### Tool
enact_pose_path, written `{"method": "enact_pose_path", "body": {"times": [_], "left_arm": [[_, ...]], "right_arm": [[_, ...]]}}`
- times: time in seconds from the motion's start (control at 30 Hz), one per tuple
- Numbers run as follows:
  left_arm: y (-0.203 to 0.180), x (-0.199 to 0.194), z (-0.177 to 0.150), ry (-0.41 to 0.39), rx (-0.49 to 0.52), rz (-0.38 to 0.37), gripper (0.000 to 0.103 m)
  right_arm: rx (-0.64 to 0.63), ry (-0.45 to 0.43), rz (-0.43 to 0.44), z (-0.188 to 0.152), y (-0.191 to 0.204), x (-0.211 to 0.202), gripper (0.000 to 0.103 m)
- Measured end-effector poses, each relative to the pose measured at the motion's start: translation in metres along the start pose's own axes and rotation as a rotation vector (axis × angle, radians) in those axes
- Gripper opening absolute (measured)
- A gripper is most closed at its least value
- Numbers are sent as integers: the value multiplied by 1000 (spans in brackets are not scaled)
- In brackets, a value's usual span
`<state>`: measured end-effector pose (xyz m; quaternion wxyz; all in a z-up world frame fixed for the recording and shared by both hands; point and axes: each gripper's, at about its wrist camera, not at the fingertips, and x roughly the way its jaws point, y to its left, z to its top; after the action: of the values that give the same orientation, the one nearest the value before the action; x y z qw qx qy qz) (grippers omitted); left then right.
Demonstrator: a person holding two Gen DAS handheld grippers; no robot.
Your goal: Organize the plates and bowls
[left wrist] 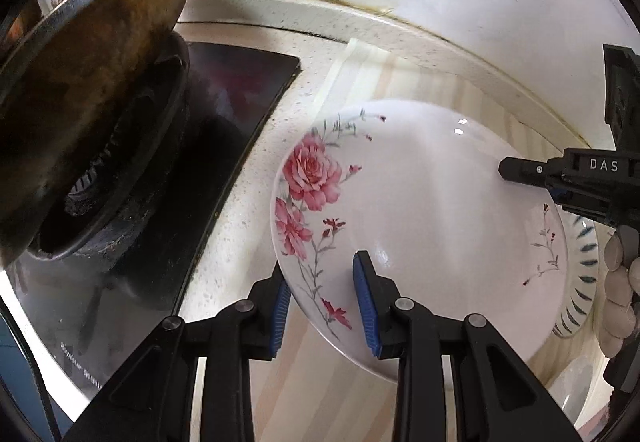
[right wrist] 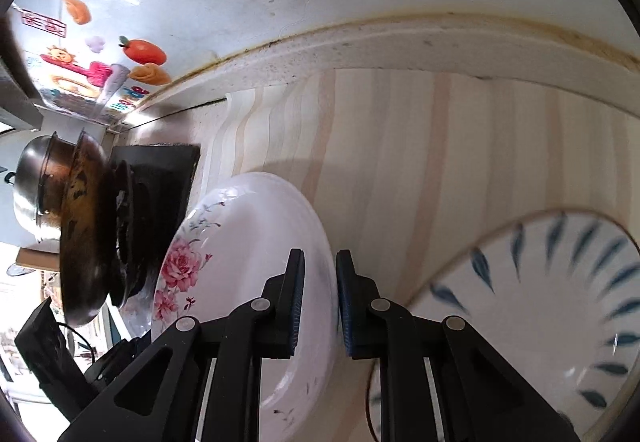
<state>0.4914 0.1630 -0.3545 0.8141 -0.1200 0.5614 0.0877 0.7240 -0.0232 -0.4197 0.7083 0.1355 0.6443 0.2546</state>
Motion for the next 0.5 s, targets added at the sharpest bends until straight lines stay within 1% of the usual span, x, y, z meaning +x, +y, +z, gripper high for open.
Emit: {"method": "enact_pose_path", "body": {"times": [0.17,0.27,0.4,0.5], "left_arm": [[-13,-22,-11,-17,21,-3,28],[-24,-40,-21,-15,29,-24,28],[-41,-63,-39,-15,50,-53,28],[-59,-75,-53,-19,76,-68,28]], "right_arm": [[1,-31,23,-26,-6,-32,18],[11,-61,41,-45,-12,-59,18],[38,-103,67,-77,-26,-98,18],[63,-138,81,-109,-42,-129,18]]}}
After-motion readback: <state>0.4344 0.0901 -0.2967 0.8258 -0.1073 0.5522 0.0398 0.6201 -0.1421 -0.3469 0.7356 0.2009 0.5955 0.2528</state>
